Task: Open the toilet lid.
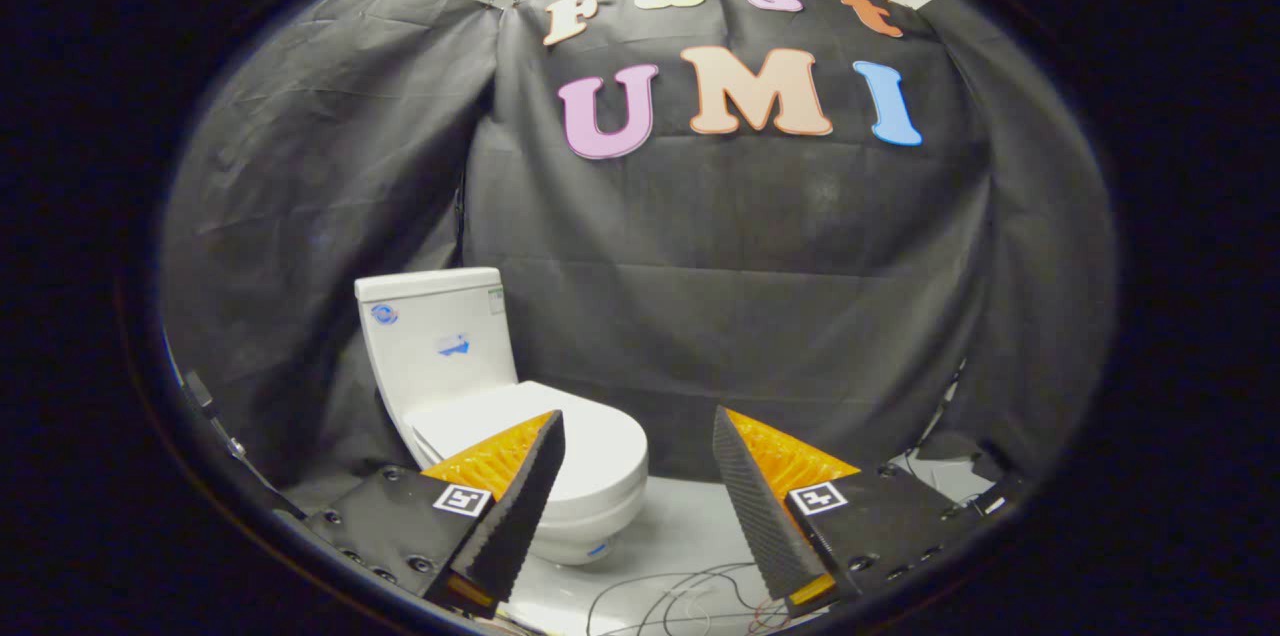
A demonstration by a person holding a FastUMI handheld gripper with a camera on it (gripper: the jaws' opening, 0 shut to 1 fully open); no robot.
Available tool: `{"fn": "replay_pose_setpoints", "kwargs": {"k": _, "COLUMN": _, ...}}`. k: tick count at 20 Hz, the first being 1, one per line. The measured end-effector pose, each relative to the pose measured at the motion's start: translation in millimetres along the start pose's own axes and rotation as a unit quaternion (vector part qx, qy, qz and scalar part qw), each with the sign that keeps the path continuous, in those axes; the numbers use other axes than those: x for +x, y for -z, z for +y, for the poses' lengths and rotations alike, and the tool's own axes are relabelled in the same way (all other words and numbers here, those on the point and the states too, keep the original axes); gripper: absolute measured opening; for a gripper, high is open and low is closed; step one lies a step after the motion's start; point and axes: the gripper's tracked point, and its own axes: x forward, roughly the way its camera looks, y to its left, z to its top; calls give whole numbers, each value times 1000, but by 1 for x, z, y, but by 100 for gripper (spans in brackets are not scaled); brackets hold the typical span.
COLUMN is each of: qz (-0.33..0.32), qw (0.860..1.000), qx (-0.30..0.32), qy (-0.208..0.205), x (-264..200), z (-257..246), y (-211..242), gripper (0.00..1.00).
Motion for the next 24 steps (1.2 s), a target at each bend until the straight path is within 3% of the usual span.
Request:
{"fn": "replay_pose_setpoints", "kwargs": {"k": 5, "qz": -61, "qw": 996, "qx": 55, "qy": 36, "x": 29, "z": 14, "y": -21, "gripper": 92}}
{"fn": "replay_pose_setpoints", "kwargs": {"k": 9, "qz": -138, "qw": 977, "qx": 140, "qy": 88, "x": 38, "z": 16, "y": -34, "gripper": 90}}
{"fn": "replay_pose_setpoints", "kwargs": {"k": 14, "qz": -197, "qw": 929, "qx": 272, "qy": 155, "x": 42, "z": 28, "y": -8, "gripper": 88}}
{"fn": "replay_pose_setpoints", "kwargs": {"k": 24, "qz": -178, "qw": 822, "qx": 499, "qy": 208, "x": 55, "z": 110, "y": 132, "gripper": 88}}
